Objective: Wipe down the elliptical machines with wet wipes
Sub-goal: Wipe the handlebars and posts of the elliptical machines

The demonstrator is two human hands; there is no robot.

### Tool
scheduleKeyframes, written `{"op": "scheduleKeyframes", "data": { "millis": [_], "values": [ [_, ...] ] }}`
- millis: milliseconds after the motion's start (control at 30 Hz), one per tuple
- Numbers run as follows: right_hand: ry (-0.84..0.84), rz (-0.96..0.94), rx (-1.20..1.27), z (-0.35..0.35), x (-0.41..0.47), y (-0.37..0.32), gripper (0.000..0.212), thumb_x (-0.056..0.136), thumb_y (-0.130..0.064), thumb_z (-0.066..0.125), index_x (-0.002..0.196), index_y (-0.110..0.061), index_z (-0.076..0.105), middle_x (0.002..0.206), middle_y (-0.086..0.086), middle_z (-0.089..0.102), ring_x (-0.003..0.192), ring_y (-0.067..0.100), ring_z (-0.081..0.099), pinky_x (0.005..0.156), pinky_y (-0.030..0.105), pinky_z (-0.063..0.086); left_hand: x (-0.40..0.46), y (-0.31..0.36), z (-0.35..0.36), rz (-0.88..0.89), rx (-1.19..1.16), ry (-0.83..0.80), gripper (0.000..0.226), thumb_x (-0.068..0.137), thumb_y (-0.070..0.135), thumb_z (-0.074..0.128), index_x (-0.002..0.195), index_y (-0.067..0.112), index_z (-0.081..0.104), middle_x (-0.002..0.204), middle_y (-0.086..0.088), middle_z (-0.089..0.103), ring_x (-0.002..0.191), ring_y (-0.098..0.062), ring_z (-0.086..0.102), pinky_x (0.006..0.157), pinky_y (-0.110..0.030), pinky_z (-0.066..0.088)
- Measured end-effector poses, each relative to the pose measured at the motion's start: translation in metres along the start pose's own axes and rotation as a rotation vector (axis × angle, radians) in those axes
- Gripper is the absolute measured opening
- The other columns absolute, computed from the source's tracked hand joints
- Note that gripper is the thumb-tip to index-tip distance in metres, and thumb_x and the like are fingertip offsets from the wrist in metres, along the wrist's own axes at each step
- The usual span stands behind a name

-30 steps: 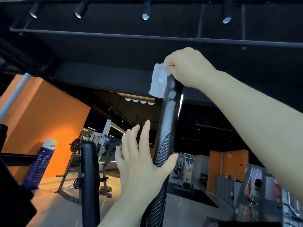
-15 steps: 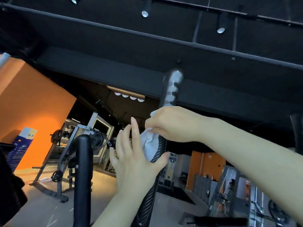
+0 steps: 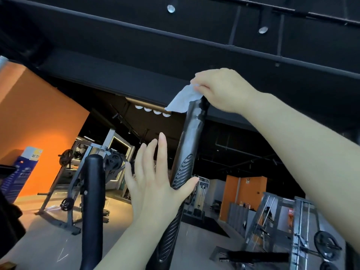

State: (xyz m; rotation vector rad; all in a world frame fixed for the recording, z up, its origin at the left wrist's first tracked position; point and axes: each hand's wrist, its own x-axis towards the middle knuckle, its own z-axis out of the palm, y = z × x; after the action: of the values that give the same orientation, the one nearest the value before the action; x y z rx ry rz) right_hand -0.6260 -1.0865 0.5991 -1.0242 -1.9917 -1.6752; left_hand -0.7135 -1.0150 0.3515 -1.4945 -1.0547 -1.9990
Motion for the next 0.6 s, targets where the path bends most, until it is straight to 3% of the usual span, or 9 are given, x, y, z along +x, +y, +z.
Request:
{"op": "scheduleKeyframes", "data": {
  "millis": [133,300,367,500,600],
  "values": [
    [-0.188,-0.167,-0.151,0.013,-0.023,-0.044,0.018,0.100,-0.020,0.043,0.105,-0.018,0.059,0.095,0.005,0.054,0.083,0.022,0.045,0.066,0.035,0.043,-0.003,0.004,-0.001,-0.050,-0.012,-0.009,0.108,0.075,0.082,0.040,0.157,0.022,0.003,0.151,-0.009,0.038,0.143,-0.032,0.033,0.109,-0.064,0.028],
    [-0.420,-0.274,0.067,0.008,-0.054,-0.082,0.025,0.104,-0.027,0.038,0.100,-0.016,0.060,0.085,0.002,0.054,0.089,0.024,0.055,0.076,0.040,0.046,-0.007,0.002,-0.010,-0.141,-0.061,-0.073,0.114,0.069,0.087,0.038,0.157,0.024,0.002,0.151,-0.009,0.039,0.141,-0.032,0.034,0.106,-0.065,0.033],
    [-0.350,-0.247,0.024,0.000,-0.041,-0.073,0.021,0.104,-0.023,0.039,0.100,-0.017,0.059,0.089,0.003,0.057,0.091,0.023,0.055,0.077,0.041,0.046,-0.010,-0.004,-0.017,-0.131,-0.094,-0.090,0.115,0.067,0.088,0.038,0.156,0.030,-0.006,0.154,-0.007,0.033,0.144,-0.031,0.028,0.110,-0.065,0.029],
    [-0.002,-0.103,-0.277,-0.012,0.014,-0.039,0.013,0.093,-0.001,0.050,0.094,-0.010,0.060,0.084,0.006,0.055,0.089,0.028,0.051,0.078,0.041,0.049,-0.014,-0.018,-0.037,-0.101,-0.178,-0.090,0.109,0.070,0.081,0.046,0.155,0.037,-0.008,0.156,0.002,0.022,0.147,-0.026,0.020,0.115,-0.064,0.018],
    [-0.039,-0.117,-0.373,-0.011,0.031,-0.034,0.016,0.091,-0.001,0.055,0.085,-0.015,0.055,0.081,0.007,0.051,0.090,0.033,0.052,0.077,0.041,0.048,-0.015,-0.023,-0.043,-0.084,-0.191,-0.104,0.113,0.070,0.074,0.060,0.154,0.037,-0.006,0.156,0.002,0.021,0.148,-0.025,0.019,0.115,-0.064,0.019]
  ]
}}
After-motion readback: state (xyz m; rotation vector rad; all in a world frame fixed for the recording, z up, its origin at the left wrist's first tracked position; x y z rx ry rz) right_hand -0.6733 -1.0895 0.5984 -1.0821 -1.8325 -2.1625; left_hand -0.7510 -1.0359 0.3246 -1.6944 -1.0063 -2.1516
